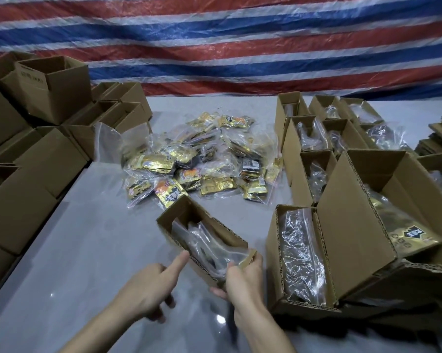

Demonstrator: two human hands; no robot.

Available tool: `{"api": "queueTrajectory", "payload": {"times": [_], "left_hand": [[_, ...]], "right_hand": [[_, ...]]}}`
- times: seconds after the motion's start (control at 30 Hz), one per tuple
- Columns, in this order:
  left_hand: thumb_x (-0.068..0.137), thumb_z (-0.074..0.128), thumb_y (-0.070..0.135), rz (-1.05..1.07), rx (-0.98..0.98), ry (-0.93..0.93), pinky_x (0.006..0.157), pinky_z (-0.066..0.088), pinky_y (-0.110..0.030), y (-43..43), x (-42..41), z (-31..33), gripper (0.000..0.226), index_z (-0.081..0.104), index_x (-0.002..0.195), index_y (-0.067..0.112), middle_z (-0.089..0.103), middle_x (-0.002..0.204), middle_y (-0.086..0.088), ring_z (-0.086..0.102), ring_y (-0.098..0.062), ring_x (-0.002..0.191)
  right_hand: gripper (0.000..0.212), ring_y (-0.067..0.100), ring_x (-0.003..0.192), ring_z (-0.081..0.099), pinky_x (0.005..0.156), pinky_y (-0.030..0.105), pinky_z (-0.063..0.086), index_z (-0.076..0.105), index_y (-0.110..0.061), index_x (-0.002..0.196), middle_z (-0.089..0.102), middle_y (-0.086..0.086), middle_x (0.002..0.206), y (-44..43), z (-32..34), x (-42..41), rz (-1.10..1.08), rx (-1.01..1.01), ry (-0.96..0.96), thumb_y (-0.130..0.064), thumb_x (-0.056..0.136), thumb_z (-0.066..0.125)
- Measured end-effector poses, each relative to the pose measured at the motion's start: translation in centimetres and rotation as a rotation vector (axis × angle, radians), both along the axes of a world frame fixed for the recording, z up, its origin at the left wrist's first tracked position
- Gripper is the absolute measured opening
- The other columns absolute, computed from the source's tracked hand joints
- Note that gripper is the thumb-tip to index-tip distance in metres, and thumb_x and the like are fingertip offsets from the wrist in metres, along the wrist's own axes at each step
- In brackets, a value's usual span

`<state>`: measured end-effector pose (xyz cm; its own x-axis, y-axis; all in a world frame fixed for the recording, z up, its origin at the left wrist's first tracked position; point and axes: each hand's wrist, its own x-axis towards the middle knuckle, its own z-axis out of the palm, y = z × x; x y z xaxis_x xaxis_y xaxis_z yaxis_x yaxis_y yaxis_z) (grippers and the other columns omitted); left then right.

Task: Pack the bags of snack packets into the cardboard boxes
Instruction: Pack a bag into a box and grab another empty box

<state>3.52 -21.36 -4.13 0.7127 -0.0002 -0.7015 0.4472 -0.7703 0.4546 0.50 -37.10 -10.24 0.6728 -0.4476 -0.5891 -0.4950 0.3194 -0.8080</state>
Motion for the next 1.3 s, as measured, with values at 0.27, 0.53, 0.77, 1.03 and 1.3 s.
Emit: {"api": "queueTrajectory", "payload": {"times": [0.27,0.53,0.77,1.03,1.3], "left_hand": [[0.098,0.049,0.017,0.234,-0.322,-0.156,0.061,0.061,-0.051,-4.2,3.8,-2.2,0.012,0.046,0.11,0.018,0.07,0.094,-0.02,0.071,-0.036,0.066],[0.089,0.041,-0.003,0.068,-0.3,-0.277,0.053,0.059,-0.054,-5.9,8.8,-0.8,0.028,0.057,0.097,0.018,0.073,0.077,-0.018,0.072,-0.034,0.062],[0.09,0.04,-0.003,-0.059,-0.343,-0.457,0.046,0.058,-0.045,-10.2,15.0,3.1,0.027,0.055,0.104,0.014,0.067,0.089,-0.018,0.072,-0.028,0.058],[0.078,0.031,-0.006,-0.07,-0.391,-0.484,0.057,0.059,-0.057,-16.6,18.5,4.7,0.041,0.052,0.113,0.001,0.065,0.091,-0.027,0.07,-0.045,0.07],[0.08,0.033,-0.003,-0.098,-0.385,-0.309,0.065,0.058,-0.061,-21.4,17.3,0.6,0.038,0.055,0.111,-0.006,0.067,0.093,-0.033,0.069,-0.049,0.074]], "right_hand": [[0.087,0.023,0.092,0.069,0.055,0.038,0.06,0.031,-0.036,0.144,0.064,0.0,0.119,1.6,-0.4,-2.0,0.044,0.078,-0.066,-0.031,0.075,0.084],[0.089,0.023,0.098,0.07,0.052,0.032,0.056,0.031,-0.038,0.147,0.06,-0.003,0.129,1.8,-0.1,-1.9,-0.044,0.152,-0.085,-0.021,0.077,0.084],[0.031,0.023,0.051,0.065,0.043,0.029,0.048,0.06,-0.013,0.103,0.069,0.017,0.084,3.0,-2.0,-3.2,-0.108,0.096,-0.097,0.004,0.081,0.073],[0.018,0.028,0.054,0.051,0.057,0.035,0.039,0.056,0.007,0.076,0.06,0.039,0.068,2.2,-2.5,-3.4,0.114,0.035,-0.077,0.024,0.08,0.055],[0.02,0.011,0.045,0.053,0.053,0.014,0.041,0.055,-0.001,0.071,0.059,0.006,0.045,-0.1,-5.6,-1.8,0.126,-0.12,0.025,0.018,0.078,0.056]]}}
